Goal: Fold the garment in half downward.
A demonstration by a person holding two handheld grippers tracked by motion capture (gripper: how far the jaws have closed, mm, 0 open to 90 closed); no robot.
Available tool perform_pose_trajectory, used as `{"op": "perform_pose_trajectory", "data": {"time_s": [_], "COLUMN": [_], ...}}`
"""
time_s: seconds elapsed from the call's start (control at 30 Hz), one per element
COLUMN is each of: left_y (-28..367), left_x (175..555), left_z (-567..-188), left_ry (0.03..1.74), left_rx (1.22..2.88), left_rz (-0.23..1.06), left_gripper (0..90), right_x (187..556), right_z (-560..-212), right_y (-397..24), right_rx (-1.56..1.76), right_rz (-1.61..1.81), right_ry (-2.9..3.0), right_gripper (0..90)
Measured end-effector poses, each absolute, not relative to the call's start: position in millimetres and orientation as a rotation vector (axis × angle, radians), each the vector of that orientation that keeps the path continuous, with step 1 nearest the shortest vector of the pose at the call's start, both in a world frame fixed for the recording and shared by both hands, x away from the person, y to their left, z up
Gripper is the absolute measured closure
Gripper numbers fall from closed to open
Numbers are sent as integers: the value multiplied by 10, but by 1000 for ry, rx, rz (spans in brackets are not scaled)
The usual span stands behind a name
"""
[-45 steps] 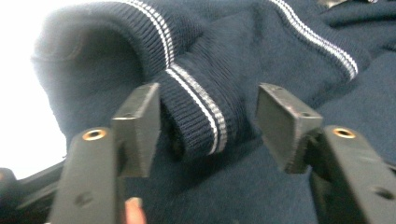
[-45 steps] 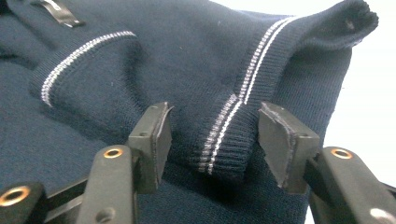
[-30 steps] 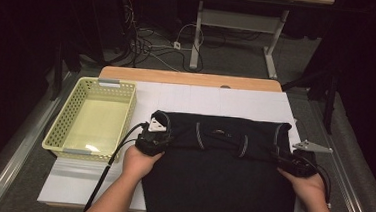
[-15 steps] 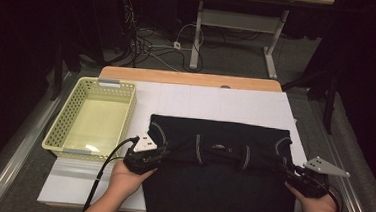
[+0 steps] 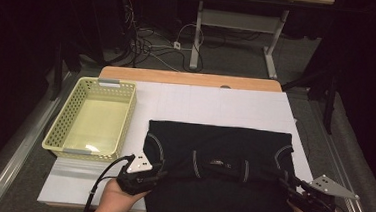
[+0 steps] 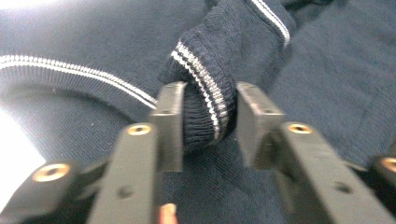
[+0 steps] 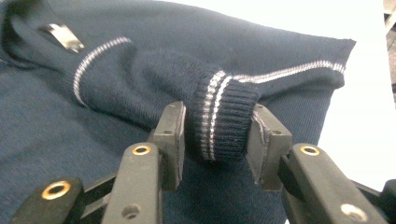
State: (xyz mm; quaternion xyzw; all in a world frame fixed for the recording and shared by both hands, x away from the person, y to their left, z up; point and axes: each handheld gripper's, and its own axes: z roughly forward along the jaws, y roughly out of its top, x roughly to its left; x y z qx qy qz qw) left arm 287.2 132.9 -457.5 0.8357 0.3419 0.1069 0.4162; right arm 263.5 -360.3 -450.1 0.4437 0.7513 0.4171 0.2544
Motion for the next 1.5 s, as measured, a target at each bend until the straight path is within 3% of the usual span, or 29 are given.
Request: {"op": "perform_pose_trajectory", "data": {"time_s": [0.13,0.33,0.4,0.5,0.63,0.8,1.03,1.5], "left_y": [1271,1183,1185,1182,1166,1159,1290,1426], "left_x": [2936,3067,3112,3126,3098,3039,2842,2331], "left_z": [-4525,-4572,-4592,-4608,-4627,-4653,-4510,-4479], "left_ry": [887,939,953,944,914,887,851,784], "left_rx": [2071,2092,2092,2105,2131,2132,2055,2077], "left_rz": [266,275,259,251,239,268,276,292], "left_gripper": [400,363,364,465,667,794,807,805], "right_x": [2651,2757,2763,2712,2620,2570,2392,1927], "right_z": [-4424,-4488,-4539,-4558,-4531,-4586,-4504,-4557], "right_y": [-3580,-3541,-3548,-3552,-3538,-3524,-3575,-3616], "right_rx": [1198,1225,1243,1230,1176,1147,1118,1117], "right_rz": [1148,1104,1102,1107,1109,1087,1113,1119], "right_ry": [2033,2054,2060,2052,2063,2108,2057,2049], "right_gripper": [588,496,515,596,719,798,801,800]}}
